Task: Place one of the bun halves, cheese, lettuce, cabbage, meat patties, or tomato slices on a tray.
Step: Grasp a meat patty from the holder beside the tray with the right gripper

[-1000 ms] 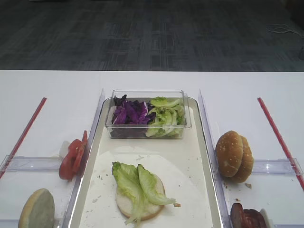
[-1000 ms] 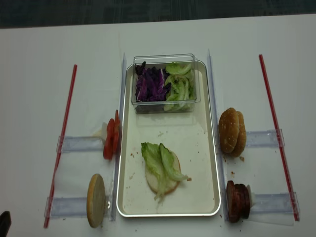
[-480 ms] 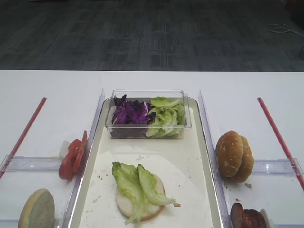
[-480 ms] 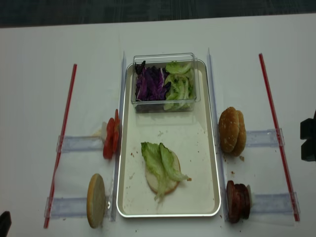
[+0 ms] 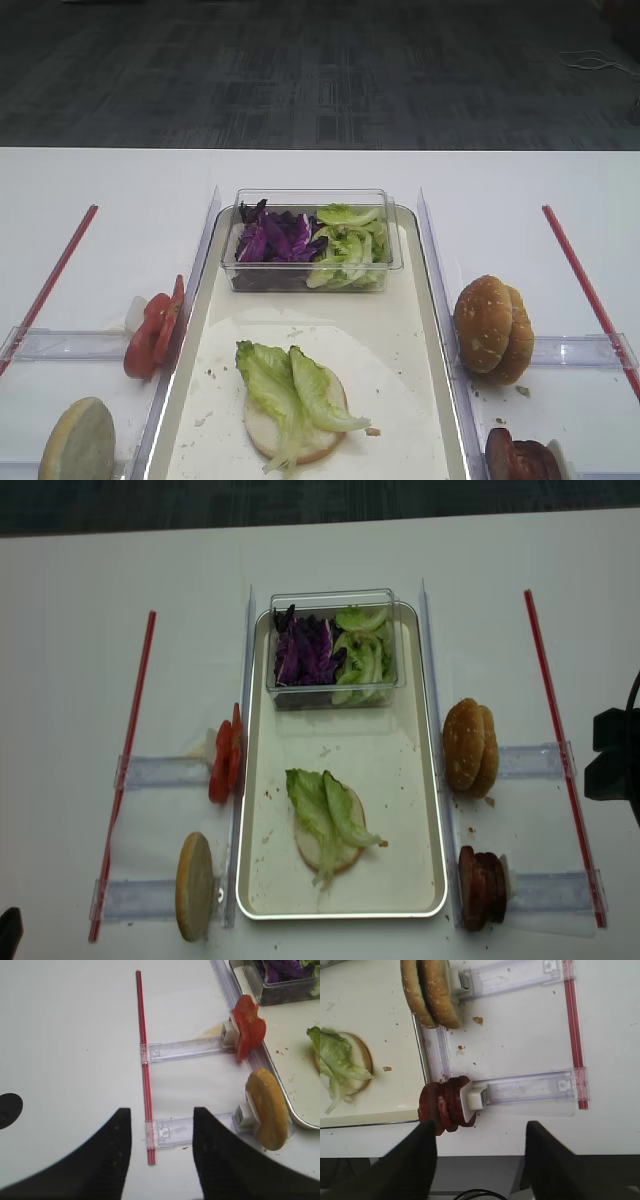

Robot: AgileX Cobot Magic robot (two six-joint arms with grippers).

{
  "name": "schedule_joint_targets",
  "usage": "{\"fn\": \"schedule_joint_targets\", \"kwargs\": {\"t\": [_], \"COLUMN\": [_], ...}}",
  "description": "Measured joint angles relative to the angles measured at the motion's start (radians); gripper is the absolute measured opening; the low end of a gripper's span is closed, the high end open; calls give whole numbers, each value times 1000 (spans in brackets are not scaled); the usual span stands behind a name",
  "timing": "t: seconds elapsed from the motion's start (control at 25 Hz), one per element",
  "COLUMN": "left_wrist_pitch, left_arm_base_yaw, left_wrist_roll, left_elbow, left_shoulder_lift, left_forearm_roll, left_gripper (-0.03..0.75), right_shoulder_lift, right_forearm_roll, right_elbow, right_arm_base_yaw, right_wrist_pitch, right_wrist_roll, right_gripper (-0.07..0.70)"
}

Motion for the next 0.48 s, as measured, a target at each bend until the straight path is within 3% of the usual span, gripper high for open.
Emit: {"fn": "schedule_joint_targets", "kwargs": {"t": [0.2, 0.4, 0.48], "left_wrist_pitch": [0, 0, 0], "left_arm_base_yaw": [0, 0, 0], "left_wrist_roll": [0, 0, 0], "left_elbow": [0, 0, 0], "left_shoulder_lift": [0, 0, 0], "left_forearm_roll": [0, 0, 0], "left_gripper": [305, 305, 305], "right_shoulder_lift": [2, 39, 64], "right_forearm_roll": [-15, -89, -99], "right_elbow": [0, 0, 0], "right_arm_base_yaw": [96, 294, 371], "right_wrist_pitch": [0, -6, -36], "right_wrist_roll": [37, 185, 241], "right_gripper": [409, 409, 408]}}
